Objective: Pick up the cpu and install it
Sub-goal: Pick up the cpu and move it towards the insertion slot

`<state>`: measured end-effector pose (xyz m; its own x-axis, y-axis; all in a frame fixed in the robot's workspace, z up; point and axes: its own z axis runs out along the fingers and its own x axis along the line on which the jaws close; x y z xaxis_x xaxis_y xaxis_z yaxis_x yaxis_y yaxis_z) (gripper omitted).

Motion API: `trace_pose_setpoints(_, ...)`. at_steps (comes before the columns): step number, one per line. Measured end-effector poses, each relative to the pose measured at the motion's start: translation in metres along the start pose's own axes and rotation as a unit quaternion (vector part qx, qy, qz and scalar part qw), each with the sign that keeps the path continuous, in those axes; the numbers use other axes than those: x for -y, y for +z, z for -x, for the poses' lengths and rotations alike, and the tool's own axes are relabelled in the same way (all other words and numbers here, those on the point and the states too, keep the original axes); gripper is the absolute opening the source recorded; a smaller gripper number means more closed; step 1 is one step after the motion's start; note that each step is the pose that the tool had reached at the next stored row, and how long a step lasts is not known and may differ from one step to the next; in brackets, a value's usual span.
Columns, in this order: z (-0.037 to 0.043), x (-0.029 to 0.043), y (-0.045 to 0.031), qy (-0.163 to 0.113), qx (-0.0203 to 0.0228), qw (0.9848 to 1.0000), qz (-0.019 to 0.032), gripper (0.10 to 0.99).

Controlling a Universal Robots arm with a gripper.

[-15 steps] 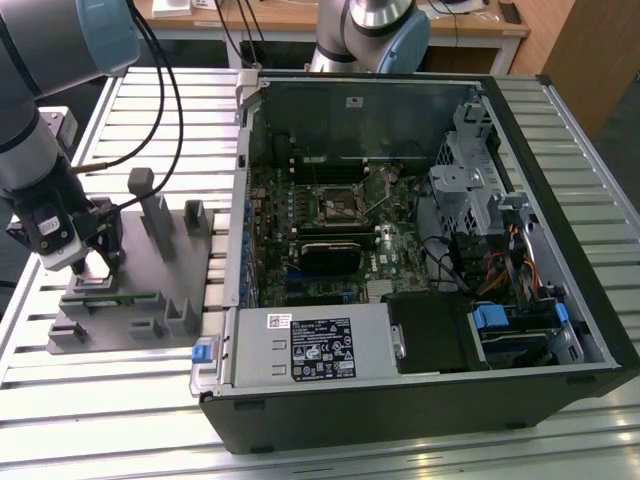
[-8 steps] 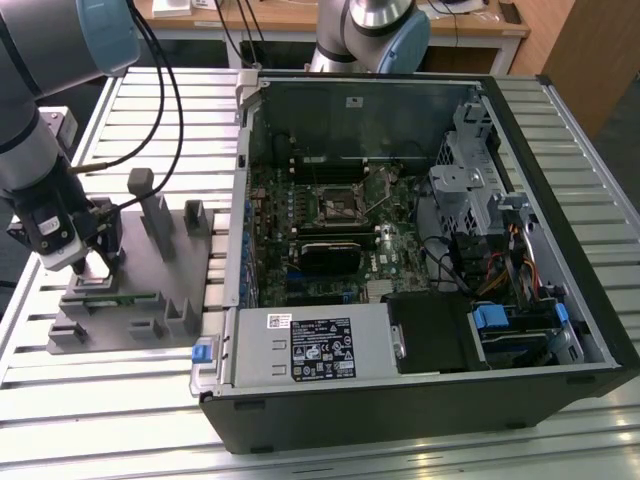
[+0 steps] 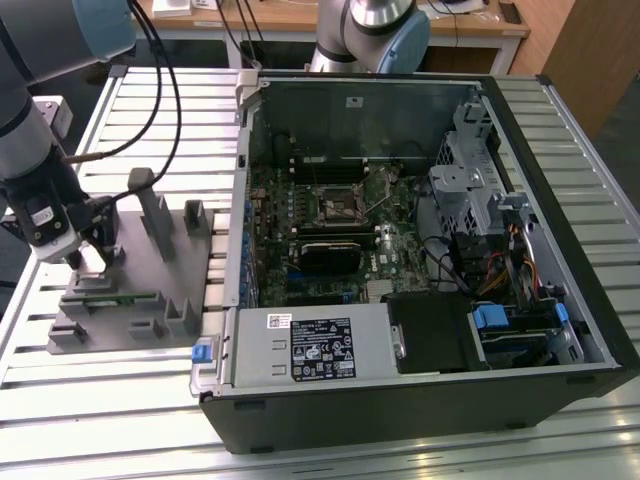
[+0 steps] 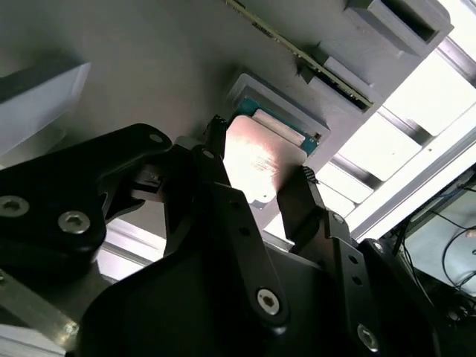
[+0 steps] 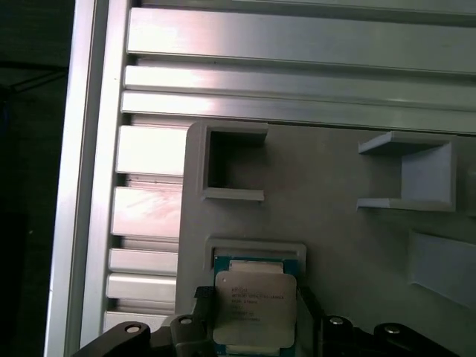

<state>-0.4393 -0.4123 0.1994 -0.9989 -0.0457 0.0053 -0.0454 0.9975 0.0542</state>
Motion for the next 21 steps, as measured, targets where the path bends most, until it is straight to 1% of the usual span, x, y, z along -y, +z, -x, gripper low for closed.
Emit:
trace_pose_setpoints(5,-0.0001,-0.0006,-0.0105,0.000,0.0000,1.0000,0.0000,0.533)
trace_pose_setpoints(11,-0.0001,-0.0014,-0.0253,0.000,0.0000,1.0000,0.0000,0.533)
trace_pose_setpoints(14,-0.0002,-0.0018,-0.0337,0.000,0.0000,1.0000,0.0000,0.533)
trace_pose_setpoints(21,-0.0003,-0.0031,-0.0577,0.001,0.0001,1.0000,0.0000,0.533)
